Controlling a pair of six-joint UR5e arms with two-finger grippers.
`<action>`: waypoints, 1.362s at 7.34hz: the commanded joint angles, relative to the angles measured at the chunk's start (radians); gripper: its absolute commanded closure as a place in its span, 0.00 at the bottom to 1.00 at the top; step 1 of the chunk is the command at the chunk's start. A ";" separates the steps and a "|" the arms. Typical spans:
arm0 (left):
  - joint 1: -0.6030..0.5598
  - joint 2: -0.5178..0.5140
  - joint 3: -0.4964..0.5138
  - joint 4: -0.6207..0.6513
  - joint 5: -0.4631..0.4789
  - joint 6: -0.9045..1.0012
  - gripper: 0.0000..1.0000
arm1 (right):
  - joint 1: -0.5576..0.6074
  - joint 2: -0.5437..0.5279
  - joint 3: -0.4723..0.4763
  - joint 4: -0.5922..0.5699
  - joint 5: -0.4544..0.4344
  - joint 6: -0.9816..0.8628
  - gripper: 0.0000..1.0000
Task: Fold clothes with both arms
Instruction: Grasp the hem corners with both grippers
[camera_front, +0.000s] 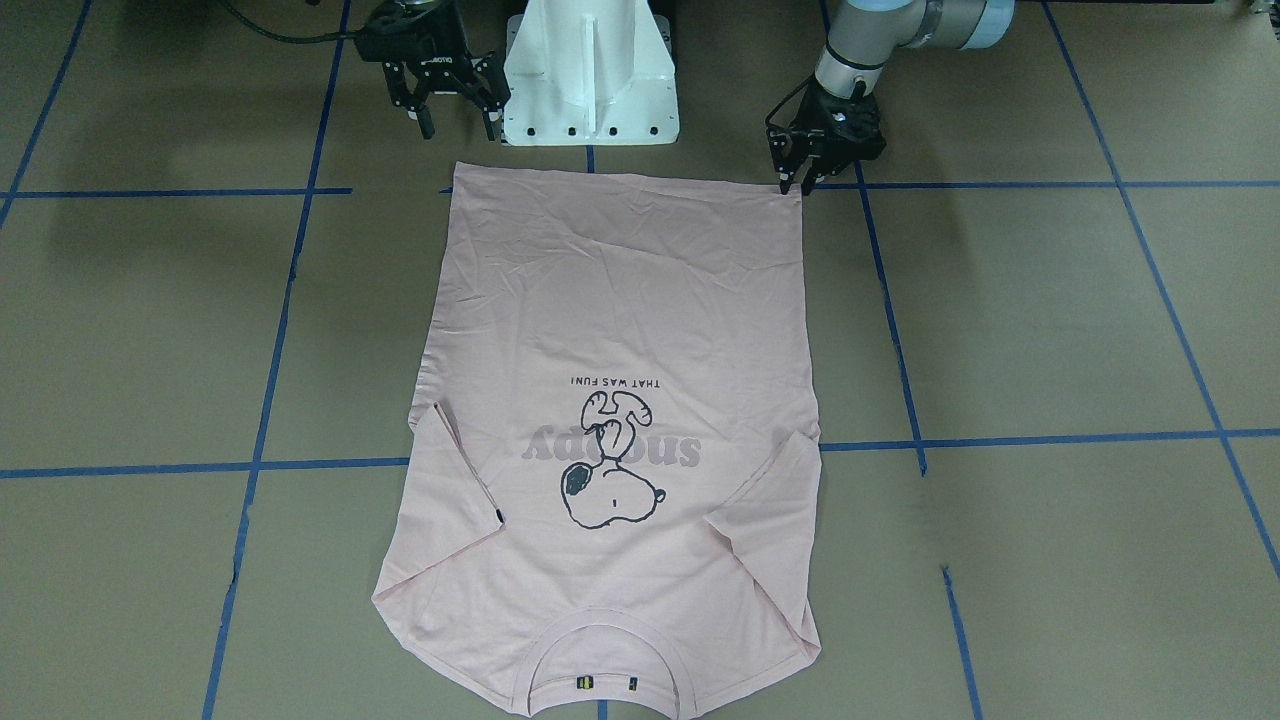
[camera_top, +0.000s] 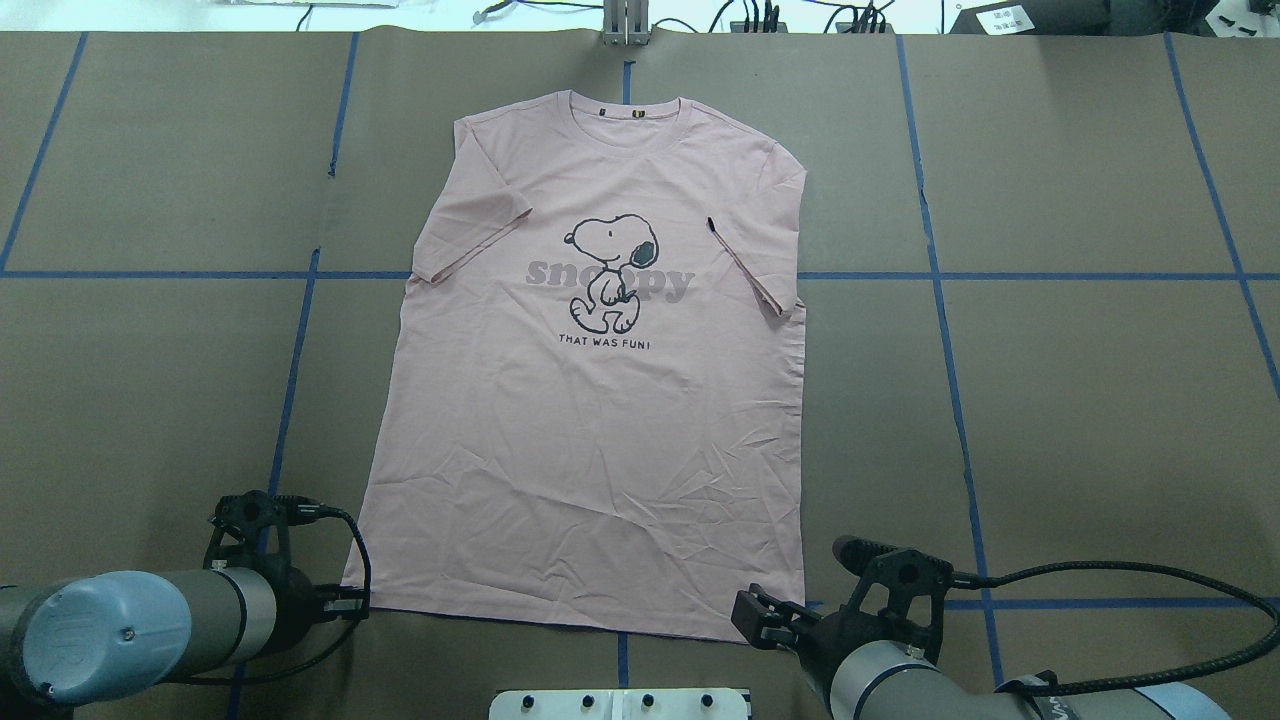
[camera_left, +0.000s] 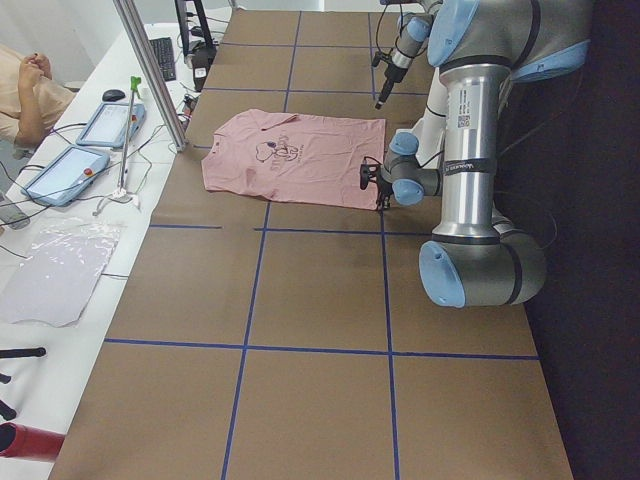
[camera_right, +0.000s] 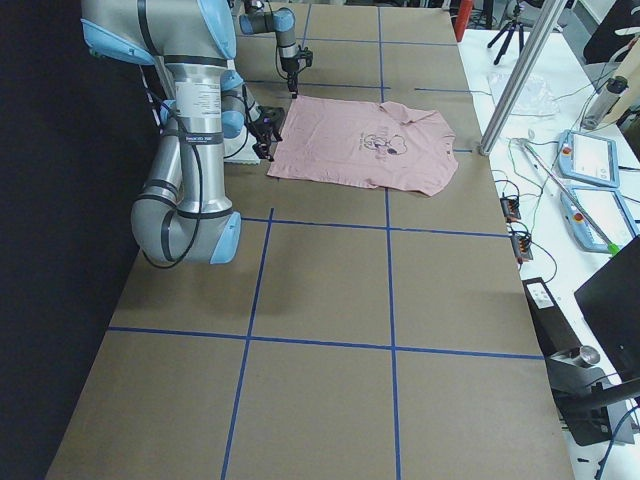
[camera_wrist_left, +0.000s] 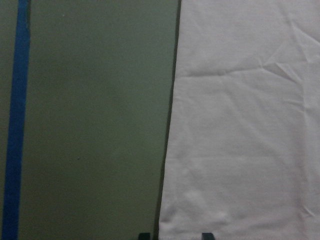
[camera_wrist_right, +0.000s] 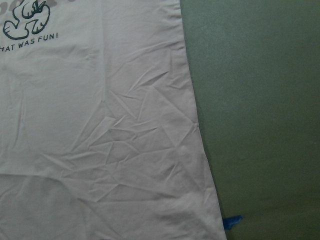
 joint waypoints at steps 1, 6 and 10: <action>0.005 0.000 0.001 0.000 -0.003 0.005 0.63 | -0.001 -0.001 0.000 0.000 0.000 0.000 0.04; 0.009 0.000 -0.005 0.002 -0.003 0.006 1.00 | -0.009 -0.004 -0.003 -0.002 -0.003 0.024 0.06; 0.009 -0.002 -0.007 0.002 0.002 0.003 1.00 | -0.036 0.025 -0.084 -0.043 0.000 0.283 0.41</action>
